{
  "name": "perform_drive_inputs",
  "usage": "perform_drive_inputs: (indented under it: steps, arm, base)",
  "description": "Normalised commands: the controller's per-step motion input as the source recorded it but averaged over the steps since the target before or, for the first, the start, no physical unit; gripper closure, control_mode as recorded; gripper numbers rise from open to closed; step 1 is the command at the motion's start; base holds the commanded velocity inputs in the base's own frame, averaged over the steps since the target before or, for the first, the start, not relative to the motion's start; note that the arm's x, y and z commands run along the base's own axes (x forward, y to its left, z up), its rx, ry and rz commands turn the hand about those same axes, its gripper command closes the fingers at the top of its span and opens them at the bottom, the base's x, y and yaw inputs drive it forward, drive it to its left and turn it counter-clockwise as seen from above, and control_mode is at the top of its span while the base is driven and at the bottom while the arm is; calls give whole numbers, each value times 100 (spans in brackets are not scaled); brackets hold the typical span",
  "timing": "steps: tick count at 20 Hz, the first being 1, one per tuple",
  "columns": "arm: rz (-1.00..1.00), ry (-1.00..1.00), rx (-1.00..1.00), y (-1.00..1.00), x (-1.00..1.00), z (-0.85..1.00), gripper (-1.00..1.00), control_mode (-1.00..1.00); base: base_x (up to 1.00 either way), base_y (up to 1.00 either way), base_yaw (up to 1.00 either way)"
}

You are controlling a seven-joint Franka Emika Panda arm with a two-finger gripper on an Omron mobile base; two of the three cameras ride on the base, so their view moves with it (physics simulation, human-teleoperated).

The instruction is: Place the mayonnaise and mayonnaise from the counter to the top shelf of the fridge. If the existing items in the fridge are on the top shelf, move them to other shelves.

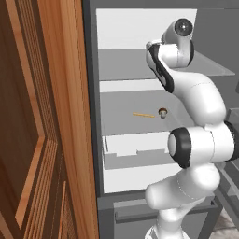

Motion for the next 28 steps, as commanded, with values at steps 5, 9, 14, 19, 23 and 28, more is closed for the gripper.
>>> perform_drive_inputs:
  steps: [5, 9, 14, 19, 23, 28]
  arm:
    - [0, -17, 0, 0, 0, 0, -100, -100]
    - [0, -18, 0, 0, -16, 0, -100, -100]
    - [0, -22, 0, 0, -54, 4, -100, -100]
    - [0, -27, 0, 8, -92, 42, -100, -100]
    - [0, -22, 0, 17, -100, 64, -100, -100]
    - [0, -9, 0, 25, -100, 74, -100, -100]
  base:
    - [0, 0, 0]
    - [0, 0, 0]
    - [0, 0, 0]
    - [0, 0, 0]
    - [0, 0, 0]
    - [0, 0, 0]
